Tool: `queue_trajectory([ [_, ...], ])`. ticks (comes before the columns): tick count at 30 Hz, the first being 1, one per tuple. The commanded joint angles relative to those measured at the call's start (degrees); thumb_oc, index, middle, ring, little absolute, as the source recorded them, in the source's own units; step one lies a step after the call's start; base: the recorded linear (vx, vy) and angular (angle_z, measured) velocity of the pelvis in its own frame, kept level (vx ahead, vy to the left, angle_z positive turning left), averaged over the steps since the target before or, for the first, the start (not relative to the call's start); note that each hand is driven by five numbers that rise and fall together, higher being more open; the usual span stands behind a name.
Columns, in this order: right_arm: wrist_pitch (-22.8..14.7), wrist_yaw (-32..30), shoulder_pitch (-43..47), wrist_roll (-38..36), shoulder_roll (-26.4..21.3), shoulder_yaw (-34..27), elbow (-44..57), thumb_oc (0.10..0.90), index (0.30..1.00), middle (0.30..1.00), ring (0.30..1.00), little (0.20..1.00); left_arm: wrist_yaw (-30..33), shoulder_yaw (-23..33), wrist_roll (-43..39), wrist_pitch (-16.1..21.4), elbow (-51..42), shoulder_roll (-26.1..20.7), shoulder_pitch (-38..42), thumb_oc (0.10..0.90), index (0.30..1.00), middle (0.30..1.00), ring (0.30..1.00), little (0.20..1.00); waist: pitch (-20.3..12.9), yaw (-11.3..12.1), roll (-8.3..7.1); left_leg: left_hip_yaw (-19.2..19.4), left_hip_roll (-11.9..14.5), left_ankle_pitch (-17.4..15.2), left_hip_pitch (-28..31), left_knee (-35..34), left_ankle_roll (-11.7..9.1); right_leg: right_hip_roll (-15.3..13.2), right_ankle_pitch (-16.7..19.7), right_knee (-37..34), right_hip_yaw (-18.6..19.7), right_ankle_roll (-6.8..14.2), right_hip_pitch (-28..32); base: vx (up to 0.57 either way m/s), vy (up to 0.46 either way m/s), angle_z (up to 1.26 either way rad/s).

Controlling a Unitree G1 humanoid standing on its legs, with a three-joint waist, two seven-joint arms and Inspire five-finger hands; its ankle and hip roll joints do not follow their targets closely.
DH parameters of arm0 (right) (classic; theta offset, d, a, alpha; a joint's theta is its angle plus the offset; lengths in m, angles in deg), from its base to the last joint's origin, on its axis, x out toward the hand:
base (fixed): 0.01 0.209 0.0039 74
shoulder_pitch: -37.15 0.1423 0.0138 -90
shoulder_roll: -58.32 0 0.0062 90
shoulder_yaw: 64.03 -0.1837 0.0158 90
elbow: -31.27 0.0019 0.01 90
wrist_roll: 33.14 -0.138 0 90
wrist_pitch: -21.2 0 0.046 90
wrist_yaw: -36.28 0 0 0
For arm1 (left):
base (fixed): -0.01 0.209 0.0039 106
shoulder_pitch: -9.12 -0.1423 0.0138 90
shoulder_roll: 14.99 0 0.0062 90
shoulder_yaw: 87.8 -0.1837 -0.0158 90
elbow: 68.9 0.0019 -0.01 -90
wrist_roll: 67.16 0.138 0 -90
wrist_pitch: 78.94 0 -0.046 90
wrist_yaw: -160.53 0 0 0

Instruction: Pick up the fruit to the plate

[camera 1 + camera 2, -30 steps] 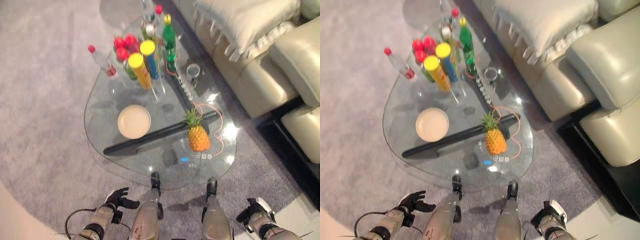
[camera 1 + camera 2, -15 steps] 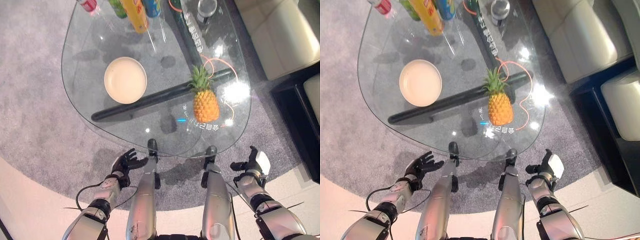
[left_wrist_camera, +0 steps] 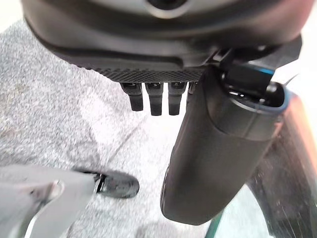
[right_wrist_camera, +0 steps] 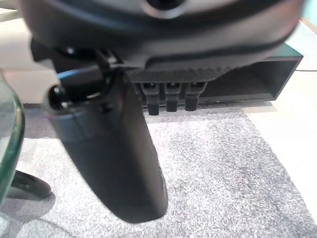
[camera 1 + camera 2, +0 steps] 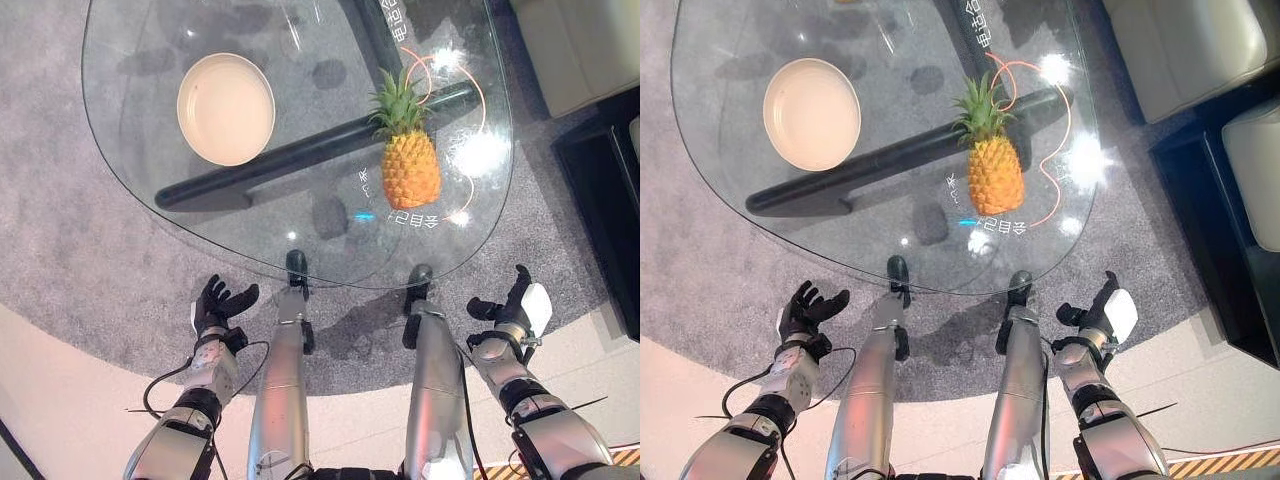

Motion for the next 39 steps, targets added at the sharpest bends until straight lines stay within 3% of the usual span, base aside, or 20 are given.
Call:
queue_trajectory([
  [1, -2.19, -3.41, -0.99, -1.92, -4.22, -1.30, 2.12, 0.800, 0.900, 0.900, 0.900, 0.900, 2.64, 4.03, 2.08, 3.21, 0.39, -2.64, -1.10, 0.800, 0.900, 0.900, 0.900, 0.900, -0.58, 0.40, -0.86, -1.42, -2.94, -8.66, -3.01, 10.23, 1.46, 2.25, 5.02, -5.42, -1.51, -0.01, -0.78, 0.00, 0.000, 0.00],
  [9, -4.35, -3.65, 1.71, -8.30, -6.58, -2.23, 1.00, 0.800, 0.900, 0.900, 0.900, 0.900, -0.32, 3.23, 1.13, 1.90, 1.22, -3.65, -0.12, 0.800, 0.900, 0.900, 0.900, 0.900, -0.58, 0.90, -1.07, -1.67, -2.79, -8.39, -2.16, 9.45, 1.00, 1.74, 5.62, -6.86, -2.31, 0.17, 0.45, -0.01, -0.006, 0.00],
  [14, -9.70, -6.56, 3.23, -15.29, -9.94, -6.92, 1.91, 0.800, 0.900, 0.900, 0.900, 0.900, -1.18, 2.67, 1.17, 1.56, 1.27, -4.63, -0.27, 0.800, 0.900, 0.900, 0.900, 0.900, -0.58, 0.93, -1.27, -1.61, -2.52, -8.51, -1.04, 8.97, 0.89, 1.47, 6.18, -8.01, -2.71, 0.49, 1.88, 0.00, 0.000, 0.00],
  [17, -11.77, -11.33, 4.84, -15.67, -12.27, -8.72, 4.53, 0.800, 0.900, 0.900, 0.900, 0.900, -1.20, 2.35, 1.97, 1.04, 0.84, -5.32, -0.31, 0.800, 0.900, 0.900, 0.900, 0.900, -0.58, 0.96, -1.45, -1.29, -2.47, -8.36, -0.29, 7.97, 0.88, 1.36, 6.52, -8.95, -3.20, 0.64, 2.61, 0.00, 0.000, 0.00],
  [23, -10.12, -24.96, 5.14, -12.85, -15.40, -10.67, 19.45, 0.800, 0.900, 0.900, 0.900, 0.900, -0.73, 2.41, 1.49, 0.16, -0.87, -6.26, -1.49, 0.800, 0.900, 0.900, 0.900, 0.900, -0.58, 0.41, -2.03, -1.14, -2.72, -8.30, 0.67, 7.01, 0.98, 1.46, 6.57, -9.31, -3.64, 0.68, 3.45, 0.00, 0.000, 0.00],
  [28, -10.77, -30.47, 5.07, -7.84, -15.78, -11.45, 29.87, 0.800, 0.900, 0.900, 0.900, 0.900, -0.62, 2.73, 1.39, 0.03, -1.11, -6.23, -1.54, 0.800, 0.900, 0.900, 0.900, 0.900, -0.58, -0.07, -2.27, -1.09, -2.97, -8.08, 0.87, 6.18, 1.22, 1.46, 6.50, -9.75, -3.71, 0.71, 3.56, 0.01, 0.027, 0.01],
  [35, -12.95, -28.37, 3.55, -0.25, -14.50, -11.34, 42.48, 0.800, 0.900, 0.900, 0.900, 0.900, -0.59, 3.36, 1.62, 0.55, -1.27, -5.51, -1.93, 0.800, 0.900, 0.900, 0.900, 0.900, -0.58, -0.70, -2.18, -0.98, -3.37, -7.86, 0.80, 5.55, 1.56, 1.56, 6.49, -9.91, -3.36, 0.91, 3.09, 0.00, 0.005, 0.00],
  [37, -12.67, -25.87, 3.03, 1.36, -13.84, -10.65, 45.91, 0.800, 0.900, 0.900, 0.900, 0.900, -0.64, 3.80, 1.83, 0.52, -1.40, -5.38, -2.17, 0.800, 0.900, 0.900, 0.900, 0.900, -0.58, -0.84, -2.17, -0.88, -3.45, -7.77, 0.96, 5.28, 1.60, 1.51, 6.49, -10.11, -3.30, 0.95, 3.18, 0.00, 0.026, 0.00],
  [38, -10.97, -20.58, 2.02, 4.07, -12.47, -8.62, 54.33, 0.800, 0.900, 0.900, 0.900, 0.900, -0.78, 4.73, 2.38, 0.50, -1.99, -4.97, -2.99, 0.800, 0.900, 0.900, 0.900, 0.900, -0.58, -1.09, -2.26, -0.74, -3.46, -7.59, 0.99, 5.12, 1.57, 1.33, 6.44, -10.39, -3.15, 0.96, 3.22, 0.00, 0.050, 0.00],
  [39, -10.49, -19.16, 1.48, 5.25, -11.84, -7.85, 56.40, 0.800, 0.900, 0.900, 0.900, 0.900, -0.59, 4.87, 2.66, 0.62, -2.19, -4.67, -3.21, 0.800, 0.900, 0.900, 0.900, 0.900, -0.58, -1.20, -2.32, -0.67, -3.49, -7.54, 0.99, 5.09, 1.55, 1.28, 6.43, -10.51, -3.08, 0.93, 3.25, 0.00, 0.042, -0.02],
])
